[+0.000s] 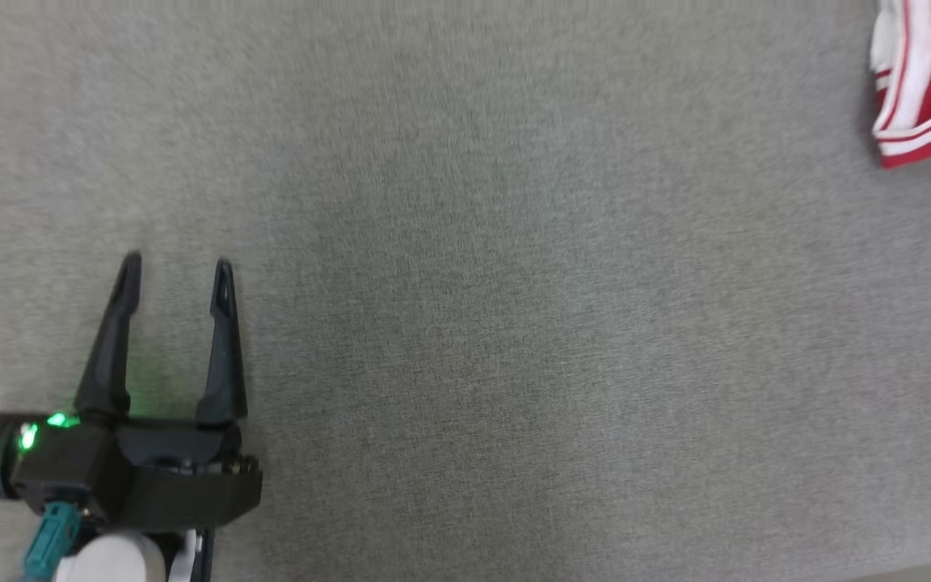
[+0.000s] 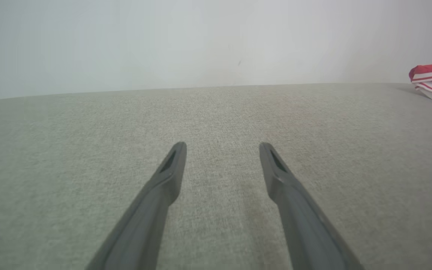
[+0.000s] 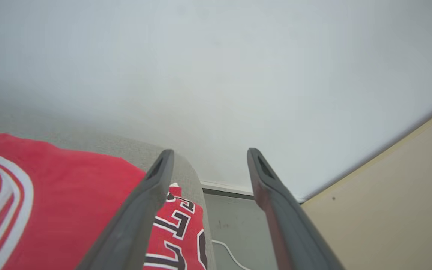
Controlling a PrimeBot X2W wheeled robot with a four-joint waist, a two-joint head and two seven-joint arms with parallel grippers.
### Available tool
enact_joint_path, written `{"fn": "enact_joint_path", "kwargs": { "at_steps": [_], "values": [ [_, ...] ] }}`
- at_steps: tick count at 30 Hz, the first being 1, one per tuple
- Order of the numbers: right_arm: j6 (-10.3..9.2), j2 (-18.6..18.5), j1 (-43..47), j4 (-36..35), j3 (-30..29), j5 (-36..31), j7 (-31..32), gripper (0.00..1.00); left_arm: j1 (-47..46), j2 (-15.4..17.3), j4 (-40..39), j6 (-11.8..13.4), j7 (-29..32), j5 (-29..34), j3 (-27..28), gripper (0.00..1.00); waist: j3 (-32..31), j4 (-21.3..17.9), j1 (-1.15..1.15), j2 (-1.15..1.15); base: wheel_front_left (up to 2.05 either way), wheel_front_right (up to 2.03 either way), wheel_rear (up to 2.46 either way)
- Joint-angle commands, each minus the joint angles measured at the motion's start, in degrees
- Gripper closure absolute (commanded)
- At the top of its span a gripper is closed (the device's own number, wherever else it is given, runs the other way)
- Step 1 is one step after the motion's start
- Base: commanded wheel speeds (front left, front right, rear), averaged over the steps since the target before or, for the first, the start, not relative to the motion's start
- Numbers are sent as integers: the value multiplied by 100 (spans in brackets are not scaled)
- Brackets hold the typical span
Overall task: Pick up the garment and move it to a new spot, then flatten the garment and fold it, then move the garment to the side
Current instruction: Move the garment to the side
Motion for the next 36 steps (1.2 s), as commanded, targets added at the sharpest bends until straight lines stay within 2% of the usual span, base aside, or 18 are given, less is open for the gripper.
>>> {"fn": "enact_joint_path", "kwargs": {
  "at_steps": [1,6,7,9,19,25,31,36],
  "values": [
    [-17,134,53,-76,16,52,-69,0,126,-9,56,28,-2,-46,39,0,-505,60,0,0,0,0,0],
    [-17,619,457,-576,-20,21,-166,0,498,-47,198,49,-2,-147,207,0,-1162,119,0,0,0,0,0],
    [-17,619,457,-576,-20,21,-166,0,498,-47,198,49,-2,-147,207,0,-1162,119,0,0,0,0,0],
    [-17,818,703,-952,-158,-37,-169,0,664,-57,241,57,-2,-178,290,0,-1402,144,0,0,0,0,0],
    [-17,2015,3085,-2569,-1415,-462,-170,0,1249,-105,446,26,-2,-278,546,0,-2338,399,0,0,0,0,0],
    [-17,2683,4516,-3287,-1848,-581,-171,0,1438,-129,656,-12,-2,-320,582,0,-2758,519,0,0,0,0,0],
    [-17,2994,5627,-3917,-1825,-672,-172,0,1620,-138,779,-42,-2,-329,640,0,-3034,497,0,0,0,0,0],
    [-16,3349,6415,-4298,-2155,-681,-172,0,1679,-144,868,-70,-2,-341,659,0,-3142,503,0,0,0,0,0]
  ]
}}
